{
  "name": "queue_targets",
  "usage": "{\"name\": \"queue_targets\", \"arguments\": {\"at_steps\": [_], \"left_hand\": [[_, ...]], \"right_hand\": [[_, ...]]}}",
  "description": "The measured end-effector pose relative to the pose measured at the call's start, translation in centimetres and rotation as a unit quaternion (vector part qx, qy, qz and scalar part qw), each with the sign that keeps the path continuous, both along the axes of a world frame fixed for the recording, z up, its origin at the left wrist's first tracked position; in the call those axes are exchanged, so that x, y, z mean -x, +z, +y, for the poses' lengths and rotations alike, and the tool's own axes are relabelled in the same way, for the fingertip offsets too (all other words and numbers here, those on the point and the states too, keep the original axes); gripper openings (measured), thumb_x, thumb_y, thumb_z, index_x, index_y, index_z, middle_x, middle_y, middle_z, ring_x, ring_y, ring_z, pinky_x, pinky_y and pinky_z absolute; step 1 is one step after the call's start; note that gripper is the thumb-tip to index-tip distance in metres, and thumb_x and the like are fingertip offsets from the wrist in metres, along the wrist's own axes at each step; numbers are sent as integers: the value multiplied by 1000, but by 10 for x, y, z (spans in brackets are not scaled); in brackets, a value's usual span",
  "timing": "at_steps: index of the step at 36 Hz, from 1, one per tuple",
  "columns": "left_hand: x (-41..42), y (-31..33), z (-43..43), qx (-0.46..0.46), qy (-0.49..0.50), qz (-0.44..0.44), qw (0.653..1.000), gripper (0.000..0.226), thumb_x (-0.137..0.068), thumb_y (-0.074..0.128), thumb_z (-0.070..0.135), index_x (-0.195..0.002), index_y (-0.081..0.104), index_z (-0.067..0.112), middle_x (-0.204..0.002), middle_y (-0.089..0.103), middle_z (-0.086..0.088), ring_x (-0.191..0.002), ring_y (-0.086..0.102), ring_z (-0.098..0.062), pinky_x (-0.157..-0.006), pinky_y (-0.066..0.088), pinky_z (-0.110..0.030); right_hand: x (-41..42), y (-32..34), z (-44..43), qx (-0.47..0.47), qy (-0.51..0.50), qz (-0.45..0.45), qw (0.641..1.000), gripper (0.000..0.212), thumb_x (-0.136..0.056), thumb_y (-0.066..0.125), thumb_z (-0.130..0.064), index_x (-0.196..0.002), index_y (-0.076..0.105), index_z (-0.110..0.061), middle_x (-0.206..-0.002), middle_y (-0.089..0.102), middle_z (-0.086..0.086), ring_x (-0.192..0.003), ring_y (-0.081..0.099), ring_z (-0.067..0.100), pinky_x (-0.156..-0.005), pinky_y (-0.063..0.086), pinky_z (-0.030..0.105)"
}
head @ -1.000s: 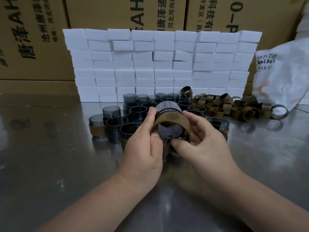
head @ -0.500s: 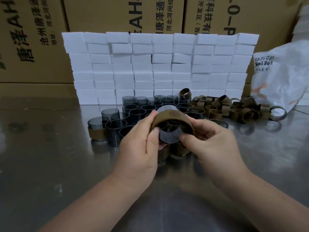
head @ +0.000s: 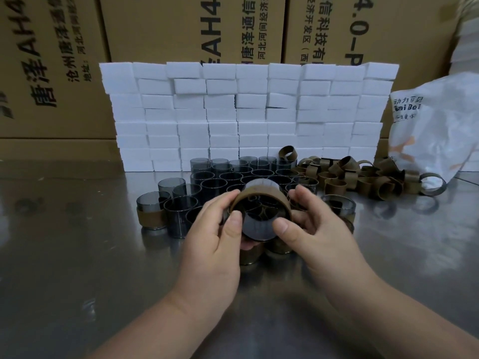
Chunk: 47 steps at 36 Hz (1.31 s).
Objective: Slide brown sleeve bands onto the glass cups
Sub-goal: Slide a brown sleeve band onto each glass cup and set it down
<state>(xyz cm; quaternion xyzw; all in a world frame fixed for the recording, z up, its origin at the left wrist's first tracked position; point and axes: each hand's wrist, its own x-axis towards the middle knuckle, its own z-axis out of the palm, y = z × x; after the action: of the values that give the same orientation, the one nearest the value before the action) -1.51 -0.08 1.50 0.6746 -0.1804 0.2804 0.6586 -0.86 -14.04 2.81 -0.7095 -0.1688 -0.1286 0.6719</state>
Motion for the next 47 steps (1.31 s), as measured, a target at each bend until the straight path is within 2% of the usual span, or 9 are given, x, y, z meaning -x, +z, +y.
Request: {"name": "queue_targets", "arguments": {"at_steps": [3, 6, 10, 13, 18, 21, 29, 42, 47], "left_hand": [[1, -1, 1, 13, -3, 1, 1000, 27, -82, 46, 35, -105, 60, 33, -113, 63, -2, -94, 65, -18, -64, 53, -23], [1, -2, 2, 25, -3, -2, 1000, 29, -80, 48, 47, -103, 62, 33, -110, 64, -5, -95, 64, -21, -65, 51, -25], [-1, -2, 4, 20, 11, 32, 999, 43, -81, 34, 56, -110, 58, 34, -118, 63, 1, -111, 58, -21, -90, 48, -47], [-2, -1, 3, 33, -27, 79, 996, 50, -75, 30, 61, -108, 57, 36, -115, 65, -2, -106, 61, -19, -76, 51, -31], [-1, 5, 1, 100, -103, 145, 979, 64, -77, 48, 69, -118, 59, 21, -103, 70, -8, -85, 68, -21, -60, 52, -30], [-2, 7, 2, 153, -158, 169, 961, 70, -59, 49, 65, -105, 67, 16, -99, 71, -9, -84, 69, -18, -59, 55, -28], [-2, 12, 4, 176, -262, 211, 925, 50, -55, 57, 59, -83, 76, 24, -95, 72, -10, -80, 70, -18, -60, 54, -25], [-2, 13, 4, 171, -234, 215, 933, 53, -55, 54, 60, -82, 75, 19, -86, 73, -10, -68, 68, -20, -55, 53, -23], [-4, 12, 3, 163, -217, 210, 939, 56, -57, 52, 58, -83, 73, 13, -83, 72, -13, -67, 67, -21, -55, 53, -25]], "right_hand": [[2, 0, 0, 7, 79, -21, 997, 38, -68, 67, -39, -104, 57, -31, -94, 70, -21, -88, 64, -8, -68, 46, 6], [3, -2, 1, -19, 105, -20, 994, 32, -70, 62, -28, -102, 58, -27, -95, 70, -21, -88, 65, -5, -69, 46, 6], [3, -6, 2, -32, 99, -9, 995, 33, -65, 62, -28, -97, 54, -31, -88, 69, -27, -80, 63, -11, -64, 45, 3], [3, -8, 3, -30, 100, -1, 995, 38, -66, 62, -30, -103, 54, -28, -94, 69, -23, -82, 64, -8, -67, 46, 6], [4, -7, 1, -32, 143, -3, 989, 35, -71, 65, -34, -105, 60, -30, -102, 69, -21, -94, 64, -5, -70, 47, 6], [4, -5, 2, -41, 157, -4, 987, 23, -75, 65, -35, -97, 70, -41, -105, 70, -16, -101, 64, 2, -77, 49, 11], [-4, -10, 0, -65, 110, 51, 991, 57, -70, 58, -40, -122, 58, -18, -115, 67, 8, -110, 61, 24, -100, 43, 51], [-7, -11, -2, -72, 134, 50, 987, 41, -73, 60, -42, -109, 67, -24, -111, 67, 11, -108, 62, 27, -93, 47, 46], [-9, -13, -4, -77, 108, 68, 989, 57, -69, 62, -43, -120, 60, -18, -112, 67, 11, -107, 63, 24, -90, 51, 42]]}}
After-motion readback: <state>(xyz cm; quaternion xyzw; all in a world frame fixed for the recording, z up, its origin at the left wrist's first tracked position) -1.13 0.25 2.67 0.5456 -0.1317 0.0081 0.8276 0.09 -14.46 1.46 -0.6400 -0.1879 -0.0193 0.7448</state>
